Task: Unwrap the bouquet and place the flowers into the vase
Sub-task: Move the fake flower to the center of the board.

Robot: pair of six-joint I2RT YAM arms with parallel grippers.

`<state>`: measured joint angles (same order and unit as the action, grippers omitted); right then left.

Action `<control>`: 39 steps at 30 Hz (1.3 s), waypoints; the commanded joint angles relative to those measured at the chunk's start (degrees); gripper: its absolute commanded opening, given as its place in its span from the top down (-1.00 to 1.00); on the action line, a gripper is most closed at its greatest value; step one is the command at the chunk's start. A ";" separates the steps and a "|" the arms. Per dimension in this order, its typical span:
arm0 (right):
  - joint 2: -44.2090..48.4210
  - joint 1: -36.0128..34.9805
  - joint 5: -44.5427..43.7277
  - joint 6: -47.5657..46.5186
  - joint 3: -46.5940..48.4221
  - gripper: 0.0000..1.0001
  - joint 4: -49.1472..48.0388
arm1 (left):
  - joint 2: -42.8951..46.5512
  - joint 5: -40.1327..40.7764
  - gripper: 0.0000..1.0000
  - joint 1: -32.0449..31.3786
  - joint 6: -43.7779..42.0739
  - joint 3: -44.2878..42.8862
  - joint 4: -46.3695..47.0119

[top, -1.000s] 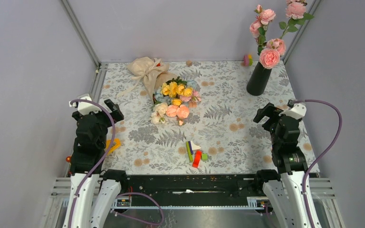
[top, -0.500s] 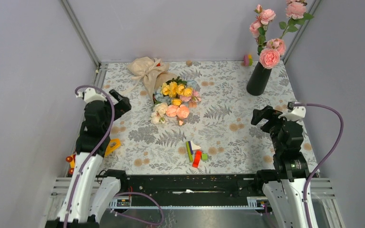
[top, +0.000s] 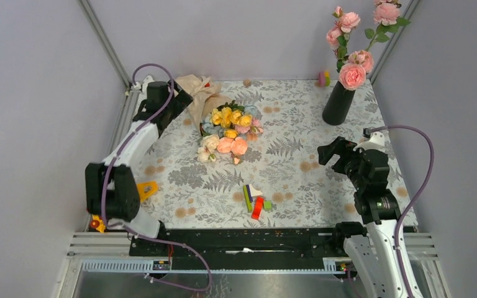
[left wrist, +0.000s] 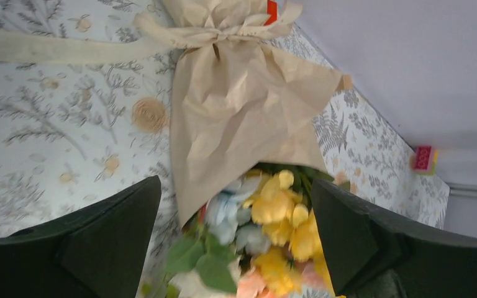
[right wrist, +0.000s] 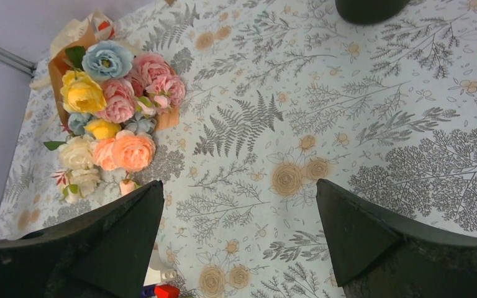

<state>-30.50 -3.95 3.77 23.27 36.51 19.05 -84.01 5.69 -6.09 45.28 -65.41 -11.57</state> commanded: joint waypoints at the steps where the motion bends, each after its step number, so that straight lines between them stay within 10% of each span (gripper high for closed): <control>1: -1.00 0.25 -0.53 -3.50 3.70 -0.97 1.66 | -11.25 -0.03 -0.98 -0.07 3.34 -11.82 3.07; 18: -1.79 0.25 -1.75 -7.58 6.27 -0.97 4.44 | -44.23 4.62 -0.98 -0.15 1.92 -43.59 -12.05; 39: -3.15 0.25 2.31 -5.78 7.11 -0.93 4.11 | -38.31 -5.37 -0.40 -3.87 -2.74 -24.78 -4.37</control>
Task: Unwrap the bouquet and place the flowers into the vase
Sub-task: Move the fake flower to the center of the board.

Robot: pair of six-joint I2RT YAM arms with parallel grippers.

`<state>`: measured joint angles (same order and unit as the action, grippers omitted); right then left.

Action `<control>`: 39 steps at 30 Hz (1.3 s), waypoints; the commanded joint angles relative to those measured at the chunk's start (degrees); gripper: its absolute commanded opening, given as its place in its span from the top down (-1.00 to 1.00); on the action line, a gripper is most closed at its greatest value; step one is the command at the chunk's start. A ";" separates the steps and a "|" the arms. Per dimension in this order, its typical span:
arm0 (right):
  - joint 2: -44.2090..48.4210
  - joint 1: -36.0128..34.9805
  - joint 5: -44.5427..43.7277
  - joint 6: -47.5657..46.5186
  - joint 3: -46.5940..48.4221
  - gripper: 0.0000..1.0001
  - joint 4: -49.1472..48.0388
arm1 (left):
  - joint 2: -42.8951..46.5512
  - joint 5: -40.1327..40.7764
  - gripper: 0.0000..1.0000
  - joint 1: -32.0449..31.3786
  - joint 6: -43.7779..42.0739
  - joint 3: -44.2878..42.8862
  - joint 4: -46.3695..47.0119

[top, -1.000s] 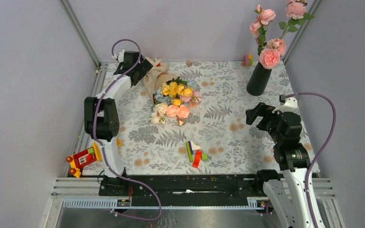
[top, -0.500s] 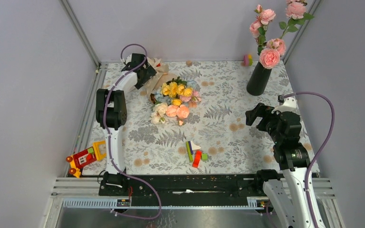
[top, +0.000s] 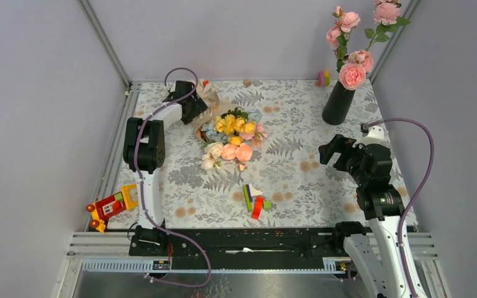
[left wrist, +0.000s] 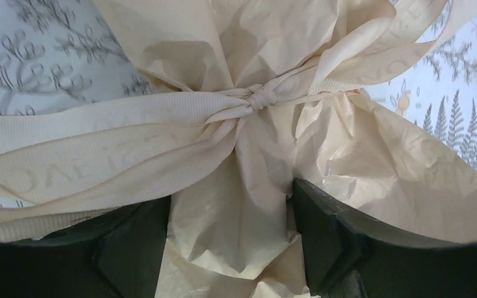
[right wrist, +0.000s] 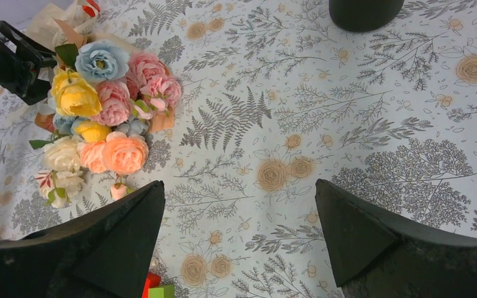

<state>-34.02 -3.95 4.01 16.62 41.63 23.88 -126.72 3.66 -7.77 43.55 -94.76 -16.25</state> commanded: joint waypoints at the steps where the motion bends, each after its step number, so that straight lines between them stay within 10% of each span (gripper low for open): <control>1: 0.59 0.25 2.13 1.09 1.89 -0.93 -0.75 | 5.67 -3.16 -0.40 -2.94 -0.89 6.33 1.15; 14: 0.75 0.25 5.00 4.19 -0.73 -0.93 -1.02 | 23.75 -3.40 -0.63 -7.96 5.45 28.85 12.42; 27: 0.04 0.25 10.49 7.13 -1.52 -0.96 -0.06 | 35.55 1.82 -0.98 -4.56 -13.96 20.68 1.44; 39: -1.49 0.24 14.19 9.65 -3.39 -0.91 -1.14 | 19.08 -15.55 -0.58 -3.83 -37.68 8.23 -3.15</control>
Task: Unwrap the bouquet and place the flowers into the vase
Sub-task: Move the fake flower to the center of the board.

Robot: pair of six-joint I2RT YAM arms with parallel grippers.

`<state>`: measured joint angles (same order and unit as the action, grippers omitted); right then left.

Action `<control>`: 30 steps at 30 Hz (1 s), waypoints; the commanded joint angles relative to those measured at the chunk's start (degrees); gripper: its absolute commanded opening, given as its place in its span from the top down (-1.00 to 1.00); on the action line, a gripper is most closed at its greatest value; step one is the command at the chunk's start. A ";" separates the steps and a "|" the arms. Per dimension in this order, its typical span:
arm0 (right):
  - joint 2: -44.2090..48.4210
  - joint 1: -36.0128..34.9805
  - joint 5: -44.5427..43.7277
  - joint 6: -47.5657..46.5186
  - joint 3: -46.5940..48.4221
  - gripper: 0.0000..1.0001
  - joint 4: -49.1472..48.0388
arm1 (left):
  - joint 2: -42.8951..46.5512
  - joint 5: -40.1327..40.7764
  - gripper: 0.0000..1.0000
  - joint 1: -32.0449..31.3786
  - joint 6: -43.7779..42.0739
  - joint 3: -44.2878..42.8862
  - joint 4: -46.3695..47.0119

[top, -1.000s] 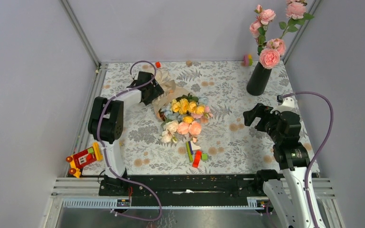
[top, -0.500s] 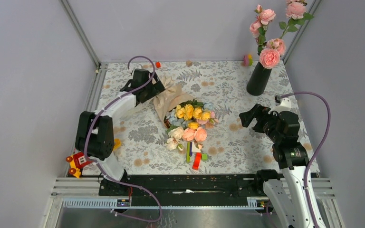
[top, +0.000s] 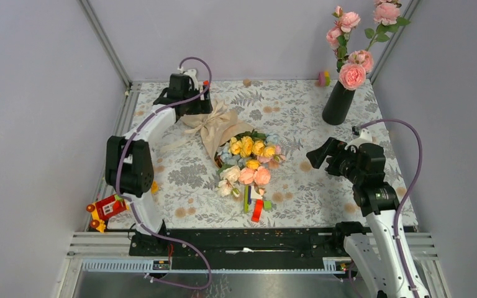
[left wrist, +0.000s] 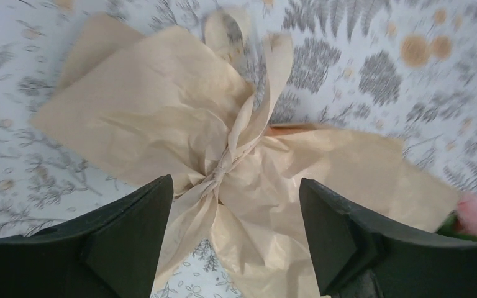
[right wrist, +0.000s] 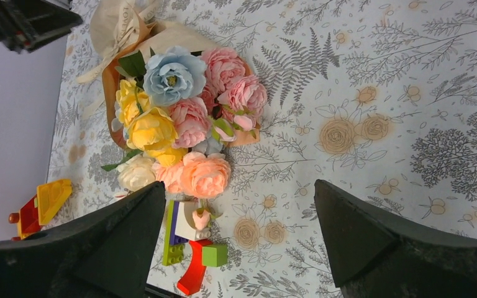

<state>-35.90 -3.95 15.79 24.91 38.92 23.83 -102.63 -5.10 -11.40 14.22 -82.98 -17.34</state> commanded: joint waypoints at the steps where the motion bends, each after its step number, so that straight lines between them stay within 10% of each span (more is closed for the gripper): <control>1: 0.52 0.25 2.66 1.81 -1.46 -0.91 -1.27 | -6.43 -7.28 -0.56 -0.20 -8.94 -4.64 -2.53; 22: -2.63 0.17 6.81 5.42 -6.42 -0.83 -5.95 | -14.14 -3.02 0.23 -3.16 -12.40 -9.30 -6.84; 30: -5.71 -3.52 6.71 7.81 -9.27 -0.83 -11.90 | -14.56 0.44 0.25 -3.28 -5.98 -8.54 -7.46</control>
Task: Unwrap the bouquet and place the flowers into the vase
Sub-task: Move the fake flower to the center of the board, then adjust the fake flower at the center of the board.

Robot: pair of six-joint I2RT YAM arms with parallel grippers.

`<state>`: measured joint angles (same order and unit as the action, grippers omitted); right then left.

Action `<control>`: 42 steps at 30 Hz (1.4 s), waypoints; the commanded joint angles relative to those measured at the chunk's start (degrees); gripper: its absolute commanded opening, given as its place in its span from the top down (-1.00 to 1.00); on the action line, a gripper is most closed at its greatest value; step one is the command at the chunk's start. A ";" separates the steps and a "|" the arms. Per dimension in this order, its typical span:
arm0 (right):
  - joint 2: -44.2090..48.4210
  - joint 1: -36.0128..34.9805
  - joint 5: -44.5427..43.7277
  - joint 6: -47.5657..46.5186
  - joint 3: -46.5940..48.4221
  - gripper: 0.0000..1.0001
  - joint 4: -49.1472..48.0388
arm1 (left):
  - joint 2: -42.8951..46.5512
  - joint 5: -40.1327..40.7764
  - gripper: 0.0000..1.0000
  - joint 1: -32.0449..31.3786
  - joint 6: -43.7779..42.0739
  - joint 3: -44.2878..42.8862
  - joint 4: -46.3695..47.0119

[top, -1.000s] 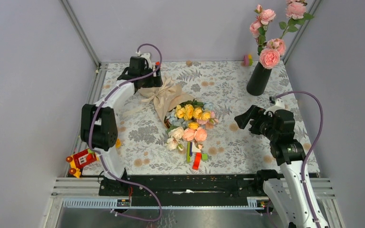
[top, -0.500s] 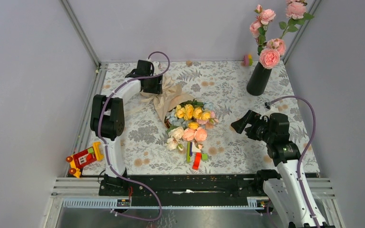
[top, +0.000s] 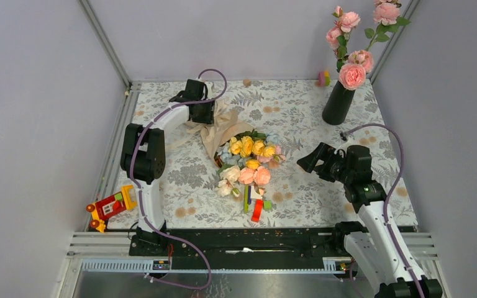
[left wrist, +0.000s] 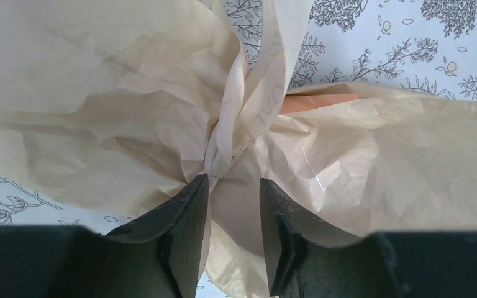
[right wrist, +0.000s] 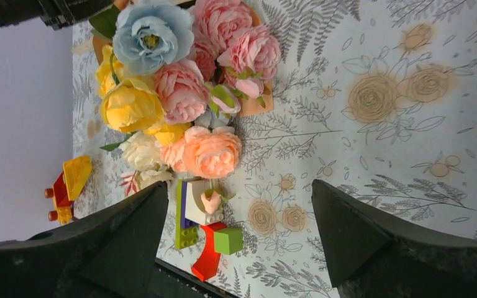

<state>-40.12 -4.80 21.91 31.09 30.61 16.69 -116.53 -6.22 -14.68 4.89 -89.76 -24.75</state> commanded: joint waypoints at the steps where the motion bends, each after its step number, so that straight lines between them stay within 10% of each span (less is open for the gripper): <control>1: -2.14 -3.58 0.17 1.65 -1.08 -0.82 -5.07 | -0.75 1.16 0.28 0.00 3.86 -1.74 -0.05; 9: -7.01 -12.53 -5.02 2.63 -1.16 -0.77 -10.11 | -0.06 1.92 0.87 0.13 8.98 -0.57 1.38; 19: -19.50 -25.12 -13.04 0.48 0.25 -0.71 -20.68 | 2.71 2.05 1.00 1.40 18.19 3.97 6.73; 26: -25.02 -32.32 -19.19 0.81 -0.71 -0.73 -25.94 | 6.11 2.37 0.10 1.57 14.03 5.93 8.90; 42: -38.17 -41.42 -31.52 1.57 5.43 -0.68 -23.28 | 1.83 10.02 -0.52 1.85 8.21 1.40 4.22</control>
<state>-75.77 -45.21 -5.63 32.49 32.97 -5.69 -113.73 -0.12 -13.13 15.20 -84.93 -20.75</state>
